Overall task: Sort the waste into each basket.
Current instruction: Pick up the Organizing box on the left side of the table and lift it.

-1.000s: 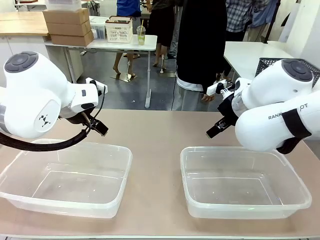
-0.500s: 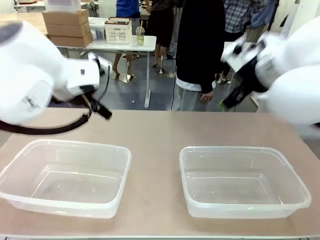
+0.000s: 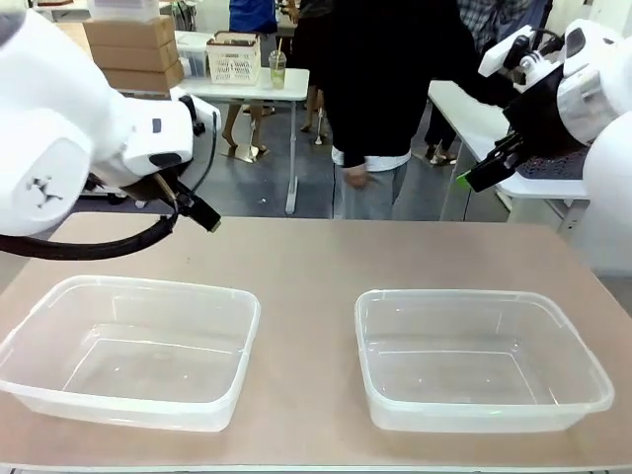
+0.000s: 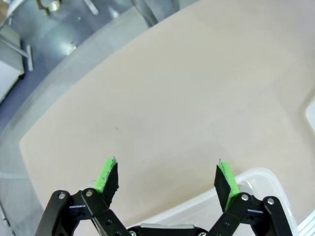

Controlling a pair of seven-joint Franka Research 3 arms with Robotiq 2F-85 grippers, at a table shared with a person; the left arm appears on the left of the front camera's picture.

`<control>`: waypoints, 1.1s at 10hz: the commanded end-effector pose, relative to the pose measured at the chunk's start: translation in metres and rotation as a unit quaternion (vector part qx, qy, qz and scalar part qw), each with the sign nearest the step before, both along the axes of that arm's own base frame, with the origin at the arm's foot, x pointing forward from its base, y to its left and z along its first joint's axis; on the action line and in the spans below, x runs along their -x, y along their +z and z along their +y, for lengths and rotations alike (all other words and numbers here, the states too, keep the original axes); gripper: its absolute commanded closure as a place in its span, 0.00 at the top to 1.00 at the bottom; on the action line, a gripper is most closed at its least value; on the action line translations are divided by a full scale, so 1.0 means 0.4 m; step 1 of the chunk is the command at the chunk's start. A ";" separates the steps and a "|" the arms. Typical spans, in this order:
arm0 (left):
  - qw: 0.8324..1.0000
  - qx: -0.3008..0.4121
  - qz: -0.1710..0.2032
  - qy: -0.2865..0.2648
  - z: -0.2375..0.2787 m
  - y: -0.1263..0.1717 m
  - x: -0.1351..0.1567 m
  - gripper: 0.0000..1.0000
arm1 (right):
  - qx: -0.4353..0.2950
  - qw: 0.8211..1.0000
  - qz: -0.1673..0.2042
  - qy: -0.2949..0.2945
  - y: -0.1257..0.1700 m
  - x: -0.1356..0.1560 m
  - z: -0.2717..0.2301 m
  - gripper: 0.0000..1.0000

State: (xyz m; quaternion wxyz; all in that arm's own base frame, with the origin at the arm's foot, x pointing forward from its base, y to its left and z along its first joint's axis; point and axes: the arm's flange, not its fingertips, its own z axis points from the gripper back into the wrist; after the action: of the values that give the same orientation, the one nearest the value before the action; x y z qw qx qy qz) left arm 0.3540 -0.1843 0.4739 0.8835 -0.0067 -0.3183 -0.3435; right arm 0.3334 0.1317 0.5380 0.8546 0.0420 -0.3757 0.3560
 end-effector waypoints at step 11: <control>0.861 0.461 0.187 0.109 0.551 0.318 0.237 1.00 | -0.484 0.827 0.283 0.044 0.060 0.030 -0.562 1.00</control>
State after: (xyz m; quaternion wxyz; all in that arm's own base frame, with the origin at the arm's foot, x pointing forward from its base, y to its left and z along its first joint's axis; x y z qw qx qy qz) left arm 0.2628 0.0427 0.5938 0.8591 -0.4411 -0.2577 -0.0300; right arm 0.3233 -0.0933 0.5537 0.7795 0.5764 -0.2204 0.1078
